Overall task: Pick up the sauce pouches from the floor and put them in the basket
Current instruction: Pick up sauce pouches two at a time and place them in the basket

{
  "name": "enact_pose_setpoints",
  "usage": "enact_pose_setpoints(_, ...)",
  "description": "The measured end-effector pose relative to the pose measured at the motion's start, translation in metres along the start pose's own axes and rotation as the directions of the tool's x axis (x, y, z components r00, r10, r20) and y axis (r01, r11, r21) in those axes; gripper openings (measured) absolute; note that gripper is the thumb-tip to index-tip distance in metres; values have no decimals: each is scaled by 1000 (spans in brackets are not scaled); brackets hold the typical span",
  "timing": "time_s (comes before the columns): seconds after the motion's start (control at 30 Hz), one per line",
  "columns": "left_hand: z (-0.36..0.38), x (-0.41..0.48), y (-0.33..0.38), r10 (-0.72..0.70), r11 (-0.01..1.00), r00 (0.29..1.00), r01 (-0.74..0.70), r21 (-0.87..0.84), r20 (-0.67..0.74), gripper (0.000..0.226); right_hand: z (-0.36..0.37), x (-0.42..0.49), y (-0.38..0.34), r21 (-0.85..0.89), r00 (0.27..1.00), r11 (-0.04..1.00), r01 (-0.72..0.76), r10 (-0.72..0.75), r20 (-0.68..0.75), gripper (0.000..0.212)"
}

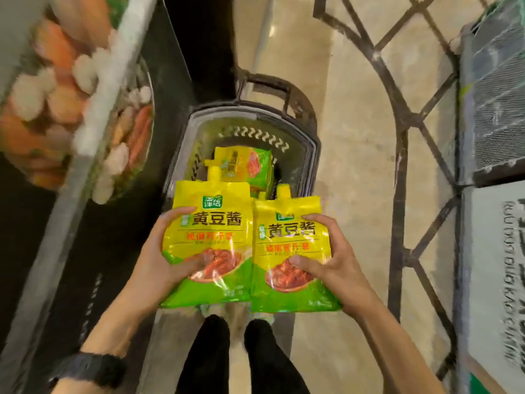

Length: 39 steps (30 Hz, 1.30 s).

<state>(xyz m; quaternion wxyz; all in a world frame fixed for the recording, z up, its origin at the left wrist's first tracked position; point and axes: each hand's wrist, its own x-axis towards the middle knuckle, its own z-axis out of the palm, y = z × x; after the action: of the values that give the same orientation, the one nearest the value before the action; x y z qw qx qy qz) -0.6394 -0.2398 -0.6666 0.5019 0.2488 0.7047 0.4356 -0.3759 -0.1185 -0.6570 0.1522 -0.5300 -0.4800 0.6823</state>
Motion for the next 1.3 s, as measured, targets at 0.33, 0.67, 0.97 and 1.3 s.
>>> enact_pose_setpoints(0.33, 19, 176, -101, 119, 991, 956, -99, 87, -267, 77, 33, 151, 117, 5, 999, 999, -51, 51, 9, 66)
enact_pose_setpoints(0.67, 135, 307, -121, -264, 867, 818, -31, -498, -511, 77, 50, 195, 145, -172, 992, 978, -114, 121, 26, 71)
enact_pose_setpoints(0.97, 82, 296, -124, -156, 711, 984, 173, 681, -86, 59, 65, 224, 133, -863, 995, 498, -85, 82, -50, 87)
enact_pose_setpoints(1.3, 127, 366, -141, 228, 12, 896, -393, 919, 381, 59, 101, 233, 184, -962, 997, 259, 83, -25, 79, 63)
